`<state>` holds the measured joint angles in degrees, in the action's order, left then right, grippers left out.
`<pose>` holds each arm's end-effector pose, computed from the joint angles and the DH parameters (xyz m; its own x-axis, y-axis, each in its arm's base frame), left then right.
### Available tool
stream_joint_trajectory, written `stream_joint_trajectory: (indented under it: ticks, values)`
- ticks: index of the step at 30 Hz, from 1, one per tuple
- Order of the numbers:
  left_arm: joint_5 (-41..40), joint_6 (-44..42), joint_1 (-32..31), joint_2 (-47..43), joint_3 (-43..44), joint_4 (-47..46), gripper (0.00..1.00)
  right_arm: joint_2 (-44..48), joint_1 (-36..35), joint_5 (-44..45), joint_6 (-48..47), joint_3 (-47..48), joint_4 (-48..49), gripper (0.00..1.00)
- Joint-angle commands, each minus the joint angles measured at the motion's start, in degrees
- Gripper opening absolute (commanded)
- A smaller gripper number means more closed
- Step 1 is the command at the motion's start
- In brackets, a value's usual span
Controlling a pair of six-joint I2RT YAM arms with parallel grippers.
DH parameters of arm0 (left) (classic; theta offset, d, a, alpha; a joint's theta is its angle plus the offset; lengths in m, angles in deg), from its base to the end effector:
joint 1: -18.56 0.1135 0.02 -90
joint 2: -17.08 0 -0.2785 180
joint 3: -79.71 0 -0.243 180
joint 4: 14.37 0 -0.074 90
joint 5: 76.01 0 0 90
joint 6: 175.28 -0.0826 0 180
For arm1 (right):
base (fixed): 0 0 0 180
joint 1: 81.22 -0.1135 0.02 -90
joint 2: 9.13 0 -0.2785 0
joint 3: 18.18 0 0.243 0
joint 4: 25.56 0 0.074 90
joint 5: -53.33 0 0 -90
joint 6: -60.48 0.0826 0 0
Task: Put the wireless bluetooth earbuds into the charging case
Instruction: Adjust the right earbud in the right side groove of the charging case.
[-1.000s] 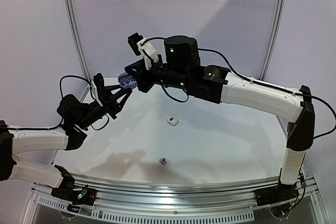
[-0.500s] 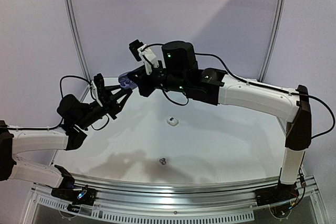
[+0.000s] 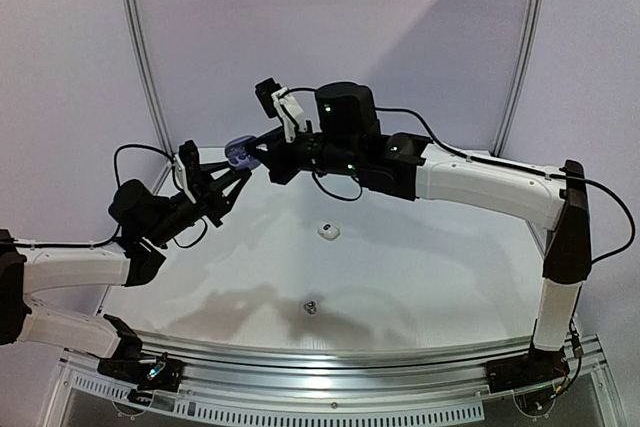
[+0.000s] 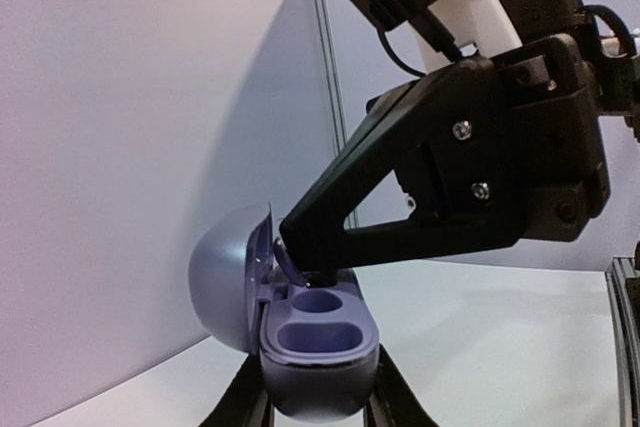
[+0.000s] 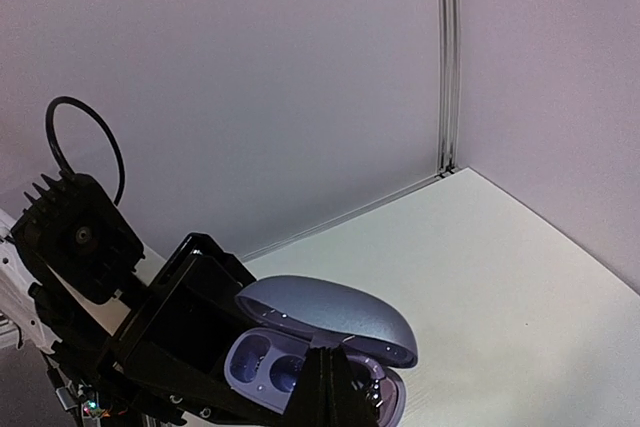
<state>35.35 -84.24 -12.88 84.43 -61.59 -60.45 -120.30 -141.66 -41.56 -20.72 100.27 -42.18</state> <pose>0.2147 -0.1665 0.2992 0.2413 -0.1673 -0.9559 0.7868 0.6104 0.0918 0.2484 0.4522 0.3786 -0.2181 -0.0755 -0.9730 -0.8852 0.4350 0.1646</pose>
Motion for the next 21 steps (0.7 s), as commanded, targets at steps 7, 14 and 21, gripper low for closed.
stream_joint_trajectory:
  ticks: [7,14,21]
  values:
    - [0.21,-0.86,0.15,-0.64,0.55,-1.33,0.0,4.53,0.52,-3.93,-3.54,-1.02,-1.12,0.09]
    - [0.32,-0.69,0.15,-0.56,0.52,-1.32,0.0,5.84,0.51,-2.39,-4.13,-1.28,0.03,0.18]
    - [0.35,-0.51,0.15,-0.81,0.51,-1.3,0.0,3.28,0.81,1.7,-4.63,0.92,-3.93,0.26]
